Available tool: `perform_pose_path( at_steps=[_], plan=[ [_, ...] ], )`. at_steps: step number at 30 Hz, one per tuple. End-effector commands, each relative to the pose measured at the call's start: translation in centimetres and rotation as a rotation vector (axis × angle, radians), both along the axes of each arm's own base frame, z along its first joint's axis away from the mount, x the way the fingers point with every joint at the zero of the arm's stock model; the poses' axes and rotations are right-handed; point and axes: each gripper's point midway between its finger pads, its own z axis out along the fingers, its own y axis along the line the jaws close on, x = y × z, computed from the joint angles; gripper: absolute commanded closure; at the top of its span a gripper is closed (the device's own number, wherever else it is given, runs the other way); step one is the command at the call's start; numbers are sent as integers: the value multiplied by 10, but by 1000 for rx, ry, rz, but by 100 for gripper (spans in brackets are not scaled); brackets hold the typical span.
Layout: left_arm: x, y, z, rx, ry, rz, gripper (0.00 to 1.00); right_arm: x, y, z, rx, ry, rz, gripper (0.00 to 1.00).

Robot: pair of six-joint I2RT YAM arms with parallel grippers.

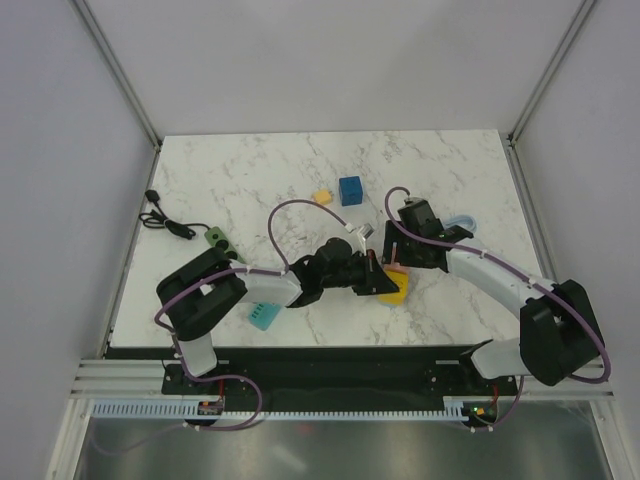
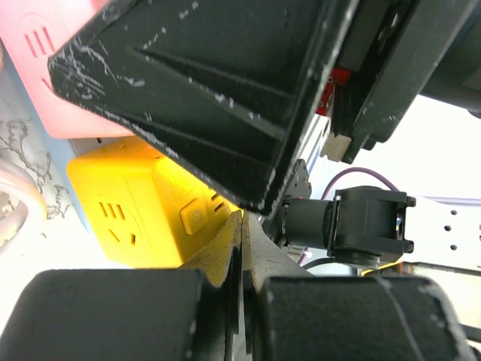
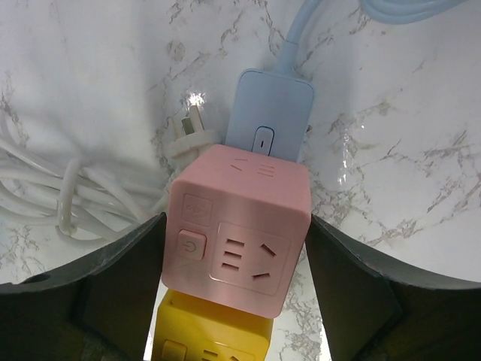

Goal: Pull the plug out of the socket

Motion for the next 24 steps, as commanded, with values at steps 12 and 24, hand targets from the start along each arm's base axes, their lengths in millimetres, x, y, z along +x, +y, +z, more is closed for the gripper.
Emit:
perform_pose_path(
  at_steps=[12,24],
  plan=[
    [4,17,-43,128,109,115,98,14,-3,-6,-61,-38,-91,36],
    [8,24,-62,227,158,167,98,14,-7,3,-97,-51,-116,62]
  ],
)
